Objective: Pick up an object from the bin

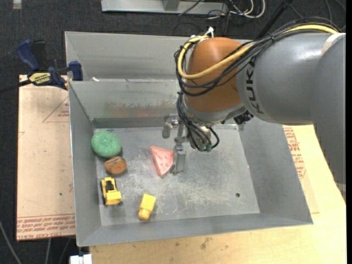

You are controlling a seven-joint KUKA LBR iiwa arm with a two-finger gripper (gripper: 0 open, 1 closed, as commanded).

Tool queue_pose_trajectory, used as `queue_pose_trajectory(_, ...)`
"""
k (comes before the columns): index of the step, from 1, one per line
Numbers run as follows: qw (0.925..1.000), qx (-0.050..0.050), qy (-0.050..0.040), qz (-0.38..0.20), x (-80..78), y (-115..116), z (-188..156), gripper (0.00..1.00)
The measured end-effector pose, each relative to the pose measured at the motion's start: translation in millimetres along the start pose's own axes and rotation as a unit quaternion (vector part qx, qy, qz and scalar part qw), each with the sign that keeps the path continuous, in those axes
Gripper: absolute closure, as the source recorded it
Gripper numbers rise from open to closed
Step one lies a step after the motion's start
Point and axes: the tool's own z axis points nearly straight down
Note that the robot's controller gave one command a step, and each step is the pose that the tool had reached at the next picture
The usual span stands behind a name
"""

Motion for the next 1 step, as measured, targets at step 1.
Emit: queue_pose_trajectory(1,1.0000,0.000,-0.0032,0.001,-1.2,-0.4,-4.8,0.00)
